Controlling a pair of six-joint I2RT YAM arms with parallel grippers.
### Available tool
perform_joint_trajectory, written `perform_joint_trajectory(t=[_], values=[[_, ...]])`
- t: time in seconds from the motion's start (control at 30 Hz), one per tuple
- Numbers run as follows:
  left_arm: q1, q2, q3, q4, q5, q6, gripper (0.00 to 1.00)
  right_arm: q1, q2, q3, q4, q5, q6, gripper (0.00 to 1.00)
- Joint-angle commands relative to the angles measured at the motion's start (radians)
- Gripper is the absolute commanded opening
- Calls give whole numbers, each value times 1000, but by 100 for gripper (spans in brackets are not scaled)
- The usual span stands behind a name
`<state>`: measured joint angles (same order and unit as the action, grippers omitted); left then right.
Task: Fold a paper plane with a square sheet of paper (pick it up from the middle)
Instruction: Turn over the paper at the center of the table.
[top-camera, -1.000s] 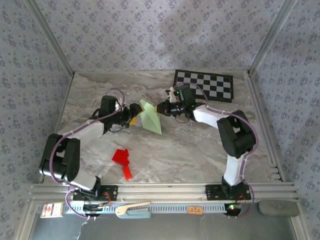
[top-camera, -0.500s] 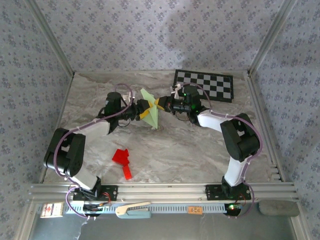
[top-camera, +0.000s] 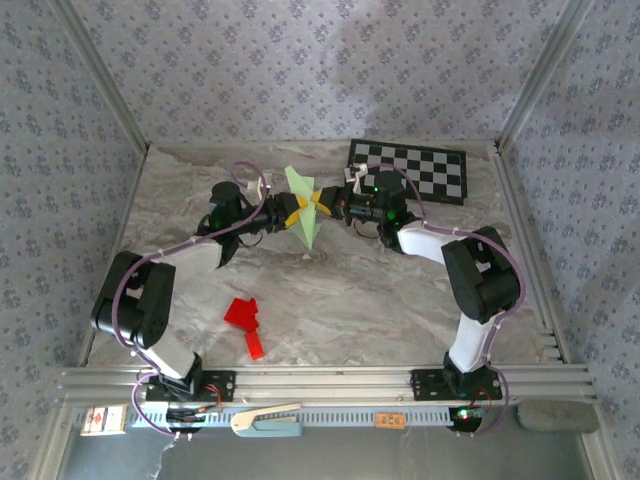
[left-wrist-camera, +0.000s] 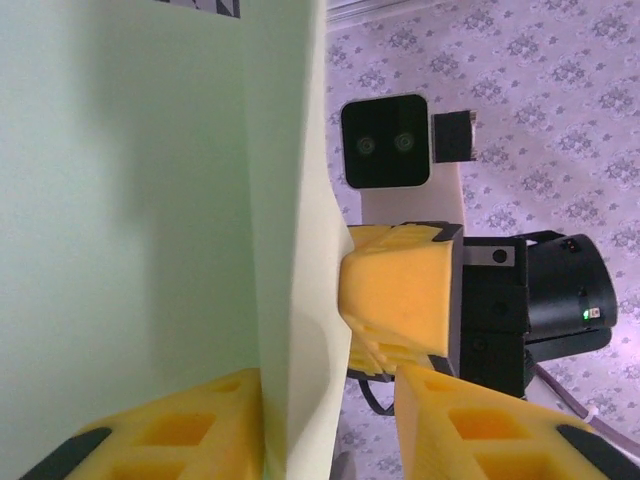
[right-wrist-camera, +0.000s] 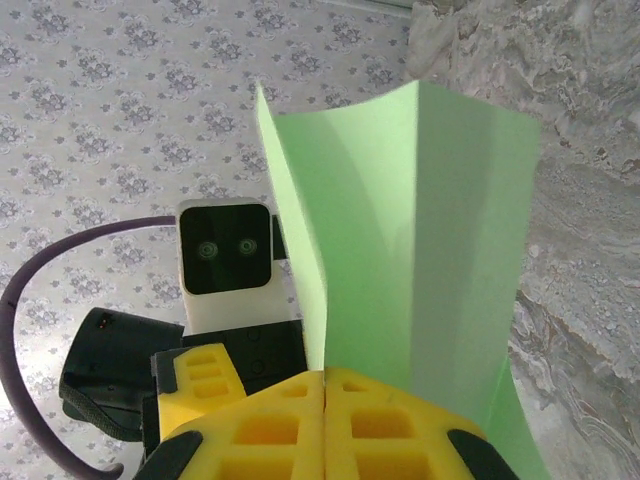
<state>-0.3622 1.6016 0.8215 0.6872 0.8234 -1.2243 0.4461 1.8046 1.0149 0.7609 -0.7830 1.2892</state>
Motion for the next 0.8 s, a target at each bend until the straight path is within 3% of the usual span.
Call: perform_joint_trajectory(t=[0.0, 0.37, 0.63, 0.77], values=[[-3, 4, 5, 50, 8, -3, 34, -8, -30, -15, 41, -13, 19, 7], [-1, 3, 20, -17, -10, 33, 17, -9, -27, -18, 51, -19, 26, 12], [6, -18, 38, -154, -38, 121, 15, -30, -80, -38, -76, 18, -77, 44], [9, -52, 91, -412, -107, 287, 15, -51, -157, -38, -309, 92, -258, 49]])
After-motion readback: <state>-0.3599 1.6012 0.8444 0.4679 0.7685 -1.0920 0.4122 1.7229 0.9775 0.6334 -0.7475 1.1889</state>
